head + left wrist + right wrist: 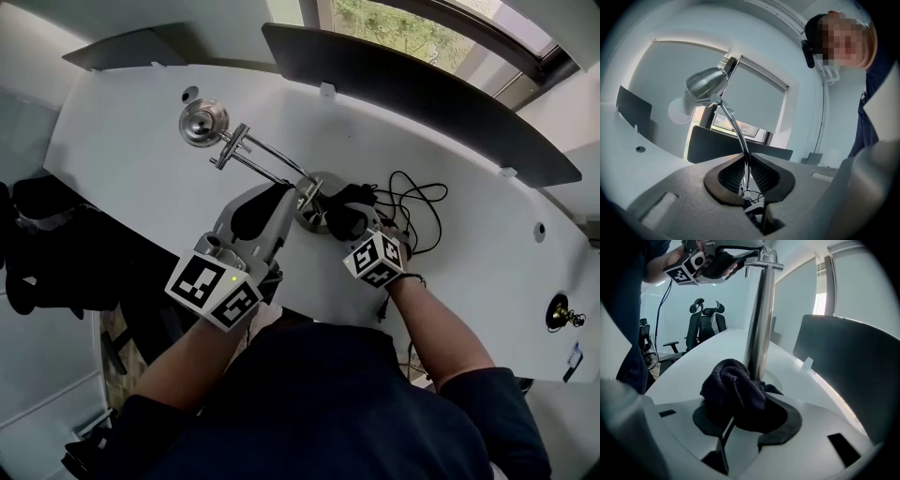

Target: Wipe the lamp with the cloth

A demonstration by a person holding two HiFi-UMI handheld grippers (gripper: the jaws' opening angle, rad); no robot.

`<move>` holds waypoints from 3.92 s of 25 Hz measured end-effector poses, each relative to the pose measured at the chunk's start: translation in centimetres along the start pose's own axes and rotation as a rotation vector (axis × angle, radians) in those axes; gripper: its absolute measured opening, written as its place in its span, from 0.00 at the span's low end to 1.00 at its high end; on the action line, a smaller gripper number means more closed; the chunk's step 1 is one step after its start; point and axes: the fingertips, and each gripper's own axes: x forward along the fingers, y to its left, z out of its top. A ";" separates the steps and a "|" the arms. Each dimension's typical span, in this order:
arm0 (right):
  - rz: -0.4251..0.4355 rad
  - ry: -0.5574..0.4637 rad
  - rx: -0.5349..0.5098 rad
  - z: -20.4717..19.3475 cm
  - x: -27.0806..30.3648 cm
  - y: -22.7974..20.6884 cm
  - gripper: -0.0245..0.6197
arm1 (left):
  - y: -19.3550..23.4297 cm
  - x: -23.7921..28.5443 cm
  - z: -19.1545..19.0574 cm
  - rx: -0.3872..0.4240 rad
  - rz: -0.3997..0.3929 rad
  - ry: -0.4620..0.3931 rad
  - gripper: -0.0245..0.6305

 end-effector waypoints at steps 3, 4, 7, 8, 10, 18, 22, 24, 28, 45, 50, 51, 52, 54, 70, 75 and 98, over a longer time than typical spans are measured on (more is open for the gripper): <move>-0.007 0.013 0.031 0.0 -0.1 1.1 0.30 | 0.0 0.0 0.0 0.002 -0.013 0.003 0.10; -0.007 0.017 0.036 0.1 -0.1 1.5 0.30 | 0.0 0.0 0.0 0.002 -0.017 0.004 0.10; -0.007 0.037 0.020 0.3 0.0 2.8 0.30 | 0.0 0.0 0.0 0.006 -0.029 0.008 0.10; -0.008 0.045 0.008 0.4 0.1 3.2 0.30 | 0.0 0.0 0.0 0.007 -0.033 0.009 0.10; -0.007 0.056 -0.010 0.9 0.5 4.0 0.30 | 0.0 0.0 0.0 0.009 -0.042 0.010 0.10; -0.013 0.087 -0.014 3.4 3.0 5.9 0.30 | -0.1 0.0 0.0 0.024 -0.076 0.032 0.10; -0.025 0.110 -0.019 4.1 4.1 6.0 0.30 | -0.1 0.0 0.0 0.037 -0.096 0.052 0.10; -0.035 0.122 -0.017 4.6 4.4 6.0 0.30 | -0.1 0.0 0.0 0.042 -0.105 0.063 0.10; -0.043 0.137 -0.017 5.3 5.4 6.2 0.30 | -0.2 0.0 -0.1 0.052 -0.125 0.080 0.10; -0.017 0.157 -0.098 5.6 6.0 6.6 0.30 | -0.2 0.1 -0.1 0.091 -0.217 0.135 0.10; 0.000 0.152 -0.119 4.1 4.0 6.1 0.30 | -0.2 0.0 -0.1 0.063 -0.192 0.104 0.10; 0.003 0.147 -0.122 3.9 3.6 5.9 0.30 | -0.2 -0.1 -0.1 0.059 -0.188 0.098 0.10; 0.009 0.142 -0.130 3.5 3.2 5.7 0.30 | -0.2 -0.1 -0.1 0.058 -0.184 0.094 0.10; 0.021 0.133 -0.162 2.6 2.5 5.3 0.30 | -0.2 0.0 -0.1 0.062 -0.182 0.092 0.10; 0.058 0.106 -0.266 -0.6 0.2 -0.3 0.30 | -0.3 -0.1 0.1 0.062 -0.054 0.023 0.10; 0.101 0.112 -0.371 -0.5 0.5 -1.2 0.30 | -0.3 0.0 0.1 0.058 -0.035 0.012 0.10; 0.288 0.204 -0.896 0.8 3.0 -4.0 0.29 | -0.2 -0.1 0.0 0.046 -0.008 -0.010 0.10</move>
